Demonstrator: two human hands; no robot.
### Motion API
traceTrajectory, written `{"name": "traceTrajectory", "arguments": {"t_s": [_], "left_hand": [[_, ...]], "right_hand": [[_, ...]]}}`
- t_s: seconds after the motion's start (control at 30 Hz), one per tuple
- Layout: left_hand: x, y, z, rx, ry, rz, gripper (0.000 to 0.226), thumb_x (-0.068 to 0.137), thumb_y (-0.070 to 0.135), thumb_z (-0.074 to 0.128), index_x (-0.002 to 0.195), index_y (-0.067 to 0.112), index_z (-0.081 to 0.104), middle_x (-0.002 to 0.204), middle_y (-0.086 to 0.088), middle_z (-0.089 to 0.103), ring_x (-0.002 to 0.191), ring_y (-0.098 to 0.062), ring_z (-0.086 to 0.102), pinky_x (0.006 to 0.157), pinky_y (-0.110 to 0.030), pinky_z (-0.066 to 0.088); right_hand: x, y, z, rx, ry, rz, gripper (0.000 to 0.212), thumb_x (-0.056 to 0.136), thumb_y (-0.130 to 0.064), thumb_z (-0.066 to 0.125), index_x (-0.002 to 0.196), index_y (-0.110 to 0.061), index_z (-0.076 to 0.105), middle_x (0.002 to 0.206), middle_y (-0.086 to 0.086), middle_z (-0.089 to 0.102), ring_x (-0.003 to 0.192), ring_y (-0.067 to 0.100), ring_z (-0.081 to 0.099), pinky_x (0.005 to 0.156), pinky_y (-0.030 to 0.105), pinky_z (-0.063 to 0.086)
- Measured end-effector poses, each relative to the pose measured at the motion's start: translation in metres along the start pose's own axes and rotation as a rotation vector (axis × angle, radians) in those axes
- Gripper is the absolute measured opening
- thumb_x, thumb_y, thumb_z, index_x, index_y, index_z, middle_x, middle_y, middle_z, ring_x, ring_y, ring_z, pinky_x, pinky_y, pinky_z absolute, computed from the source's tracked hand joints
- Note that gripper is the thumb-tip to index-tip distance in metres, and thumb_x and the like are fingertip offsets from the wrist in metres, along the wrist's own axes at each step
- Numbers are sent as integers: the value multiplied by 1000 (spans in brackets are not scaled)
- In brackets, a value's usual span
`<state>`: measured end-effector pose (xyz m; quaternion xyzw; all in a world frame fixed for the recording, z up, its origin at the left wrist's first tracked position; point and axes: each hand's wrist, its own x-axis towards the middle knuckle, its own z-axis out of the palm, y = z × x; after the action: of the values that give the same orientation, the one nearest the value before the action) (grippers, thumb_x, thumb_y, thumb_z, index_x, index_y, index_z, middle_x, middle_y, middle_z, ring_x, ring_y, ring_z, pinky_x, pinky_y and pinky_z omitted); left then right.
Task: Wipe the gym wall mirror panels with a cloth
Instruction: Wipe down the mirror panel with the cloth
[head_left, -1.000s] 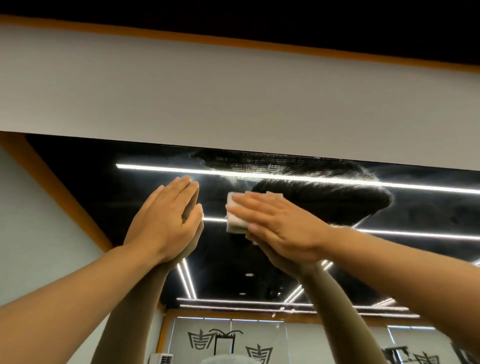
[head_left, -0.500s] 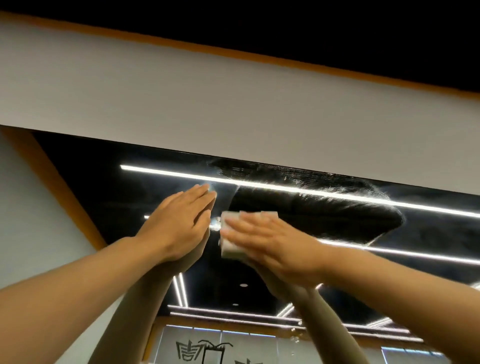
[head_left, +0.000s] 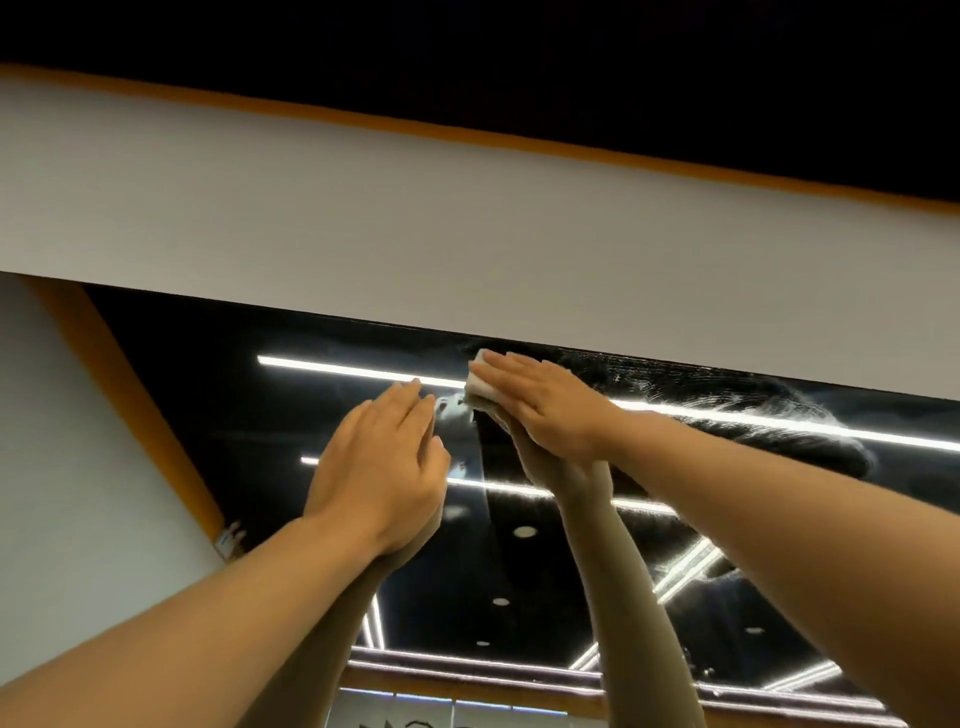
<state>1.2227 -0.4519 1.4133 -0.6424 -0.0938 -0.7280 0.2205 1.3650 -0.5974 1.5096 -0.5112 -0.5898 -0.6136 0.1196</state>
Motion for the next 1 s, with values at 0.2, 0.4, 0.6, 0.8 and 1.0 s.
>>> {"name": "traceTrajectory", "arguments": {"t_s": [0.2, 0.4, 0.6, 0.8, 1.0], "left_hand": [[1, -1, 1, -8, 16, -2, 60, 95, 39, 25, 151, 22, 37, 158, 5, 33, 147, -8, 22, 118, -23, 3], [0, -1, -5, -85, 7, -8, 43, 105, 23, 33, 147, 18, 43, 156, 1, 37, 146, -10, 25, 120, -25, 7], [-3, 2, -9, -107, -17, 11, 54, 94, 32, 26, 134, 12, 56, 143, -5, 53, 137, -16, 40, 120, -34, 20], [-3, 4, -10, -64, -25, 5, 46, 104, 27, 39, 150, 18, 39, 157, 2, 35, 147, -11, 23, 120, -27, 7], [-2, 3, -10, -30, -36, 9, 49, 103, 34, 43, 149, 18, 40, 157, 2, 35, 148, -13, 23, 119, -28, 10]], "right_hand": [[45, -14, 0, 7, 31, 167, 49, 109, -28, 24, 158, -27, 15, 166, -4, 8, 151, 19, 9, 121, 42, 5], [-53, -54, 19, 104, -30, -77, 48, 109, -32, 25, 154, -42, 15, 163, -20, 3, 149, -1, -7, 120, 25, -9], [-132, -73, 9, 110, -333, -231, 48, 106, -38, 25, 146, -60, 8, 157, -36, -6, 140, -15, -19, 112, 13, -19], [-75, -34, 11, 76, -31, -62, 50, 108, -28, 33, 151, -46, 15, 159, -27, 6, 146, -7, -3, 122, 27, -5], [-35, -29, 14, 68, 136, 137, 45, 102, -31, 24, 145, -27, 40, 145, -4, 41, 130, 21, 38, 110, 45, 26]]}}
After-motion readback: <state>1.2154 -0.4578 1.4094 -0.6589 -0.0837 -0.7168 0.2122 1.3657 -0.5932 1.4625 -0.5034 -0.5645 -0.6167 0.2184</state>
